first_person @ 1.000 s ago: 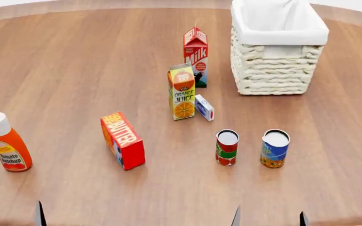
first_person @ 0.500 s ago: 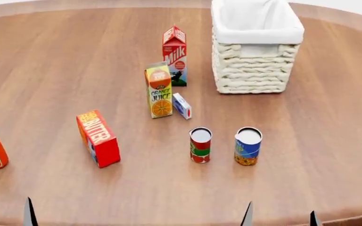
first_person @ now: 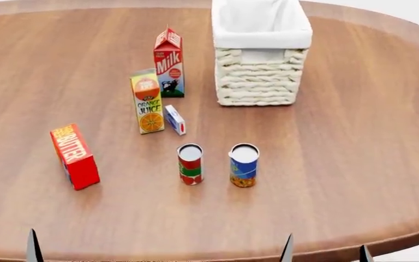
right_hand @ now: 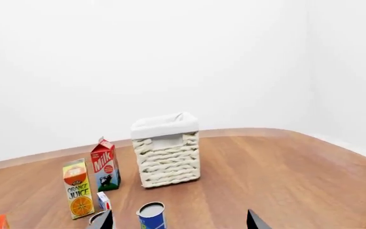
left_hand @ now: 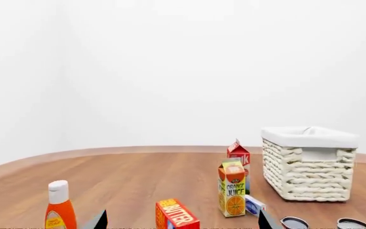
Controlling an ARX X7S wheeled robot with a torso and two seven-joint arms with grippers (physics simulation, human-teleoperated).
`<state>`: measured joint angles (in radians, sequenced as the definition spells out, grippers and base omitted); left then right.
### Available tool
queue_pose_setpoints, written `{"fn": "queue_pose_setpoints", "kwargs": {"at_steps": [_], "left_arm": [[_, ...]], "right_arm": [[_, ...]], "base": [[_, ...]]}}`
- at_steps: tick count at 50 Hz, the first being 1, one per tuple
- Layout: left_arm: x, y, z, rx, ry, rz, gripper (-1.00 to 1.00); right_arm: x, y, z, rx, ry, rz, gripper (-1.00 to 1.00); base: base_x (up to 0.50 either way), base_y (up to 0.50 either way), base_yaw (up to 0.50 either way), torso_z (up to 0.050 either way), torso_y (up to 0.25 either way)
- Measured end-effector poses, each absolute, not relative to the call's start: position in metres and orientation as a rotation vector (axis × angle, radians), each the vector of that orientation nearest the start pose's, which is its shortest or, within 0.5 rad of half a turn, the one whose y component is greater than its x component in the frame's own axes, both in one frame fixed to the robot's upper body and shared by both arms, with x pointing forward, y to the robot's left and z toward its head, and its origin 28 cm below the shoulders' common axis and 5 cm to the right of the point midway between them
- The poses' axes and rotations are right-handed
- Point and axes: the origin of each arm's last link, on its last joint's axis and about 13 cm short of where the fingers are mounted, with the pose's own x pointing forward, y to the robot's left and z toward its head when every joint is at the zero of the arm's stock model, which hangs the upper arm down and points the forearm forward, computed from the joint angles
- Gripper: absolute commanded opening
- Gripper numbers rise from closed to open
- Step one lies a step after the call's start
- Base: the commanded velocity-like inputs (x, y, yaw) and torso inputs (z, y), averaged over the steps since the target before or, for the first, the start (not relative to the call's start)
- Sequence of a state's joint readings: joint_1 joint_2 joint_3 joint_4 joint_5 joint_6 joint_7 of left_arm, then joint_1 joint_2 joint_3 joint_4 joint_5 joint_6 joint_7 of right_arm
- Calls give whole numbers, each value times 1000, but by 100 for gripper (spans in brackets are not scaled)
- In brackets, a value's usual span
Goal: Pick up the alphabet soup, and put it in the basket.
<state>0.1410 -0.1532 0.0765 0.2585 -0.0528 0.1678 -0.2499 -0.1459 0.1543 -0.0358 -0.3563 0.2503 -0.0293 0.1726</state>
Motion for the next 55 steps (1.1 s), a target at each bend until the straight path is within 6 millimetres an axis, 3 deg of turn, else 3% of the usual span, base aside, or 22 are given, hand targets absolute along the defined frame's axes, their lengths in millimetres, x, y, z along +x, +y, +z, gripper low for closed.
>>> {"fn": "queue_pose_setpoints", "kwargs": {"at_steps": [55], "left_arm": [[181,218,52,40,-289,132,100]], "right_arm": [[180,-110,63,127,-223,-52,100]], "base": [[9,-163,0,0,0]]}}
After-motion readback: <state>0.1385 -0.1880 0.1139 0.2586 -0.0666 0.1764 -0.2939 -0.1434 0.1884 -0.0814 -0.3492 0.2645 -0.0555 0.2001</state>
